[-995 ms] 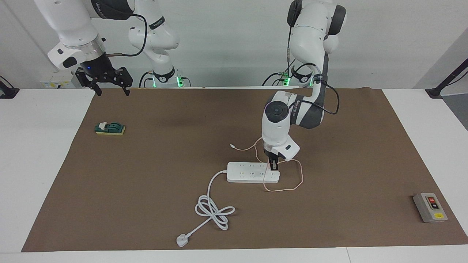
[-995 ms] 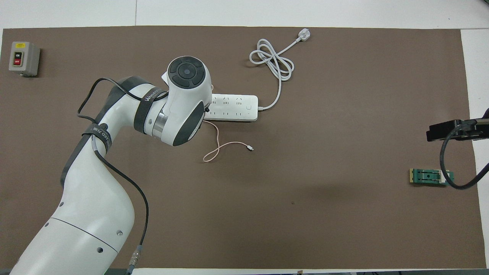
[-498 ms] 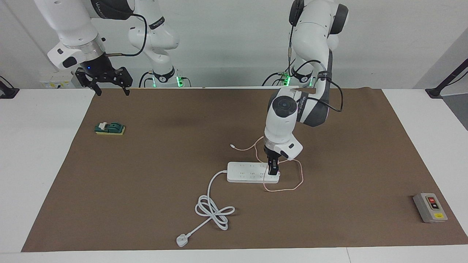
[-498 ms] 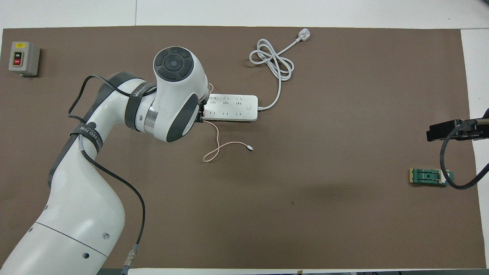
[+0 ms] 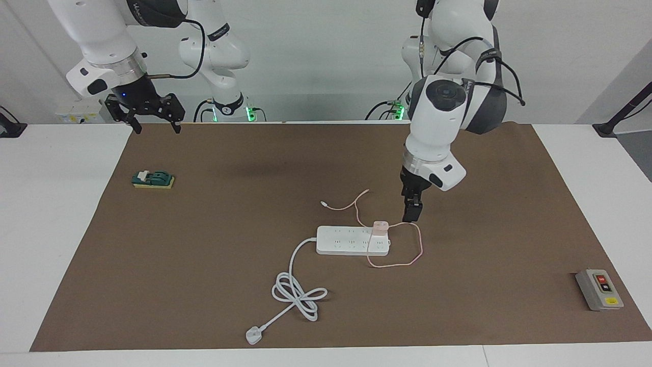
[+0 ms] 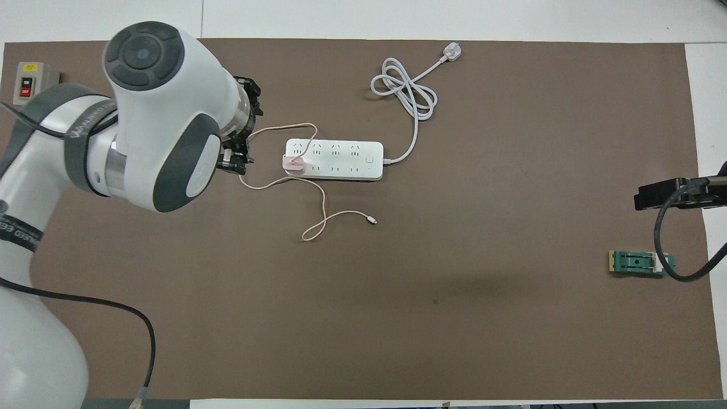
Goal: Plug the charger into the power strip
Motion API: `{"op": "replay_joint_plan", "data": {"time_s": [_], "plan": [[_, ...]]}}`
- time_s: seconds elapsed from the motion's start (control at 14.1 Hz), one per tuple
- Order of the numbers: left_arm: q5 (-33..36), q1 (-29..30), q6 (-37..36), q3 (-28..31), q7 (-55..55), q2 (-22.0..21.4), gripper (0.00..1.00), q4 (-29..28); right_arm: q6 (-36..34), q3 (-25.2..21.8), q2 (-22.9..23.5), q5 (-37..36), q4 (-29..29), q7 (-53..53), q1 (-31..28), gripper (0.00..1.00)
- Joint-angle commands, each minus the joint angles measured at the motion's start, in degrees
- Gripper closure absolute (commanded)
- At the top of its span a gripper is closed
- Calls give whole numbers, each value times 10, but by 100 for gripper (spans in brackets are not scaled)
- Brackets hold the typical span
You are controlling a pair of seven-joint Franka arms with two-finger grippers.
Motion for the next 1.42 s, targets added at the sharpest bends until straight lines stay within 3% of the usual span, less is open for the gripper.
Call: {"op": "replay_joint_plan", "data": {"time_s": [0.0,0.64,0.92,1.0,1.07,1.35], "plan": [[-5,49,-39,-3,145,-36,11,-5,-4,3,-7,10,-3,-8,-8,0],[-7,198,-153,-2,667,-133,10,-14,-4,3,-7,10,-3,-8,-8,0],[-7,203,-192,-2,695,-181,9,-35,-4,3,-7,10,-3,-8,-9,0],[-7,203,-188,-2,702,-182,9,-37,-4,3,-7,10,-3,-8,-9,0],[-8,203,-177,-3,709,-180,0,-34,-4,3,-7,10,-3,-8,-9,0],[-8,196,-153,-3,711,-196,0,-70,-4,3,-7,10,-3,-8,-9,0]]}}
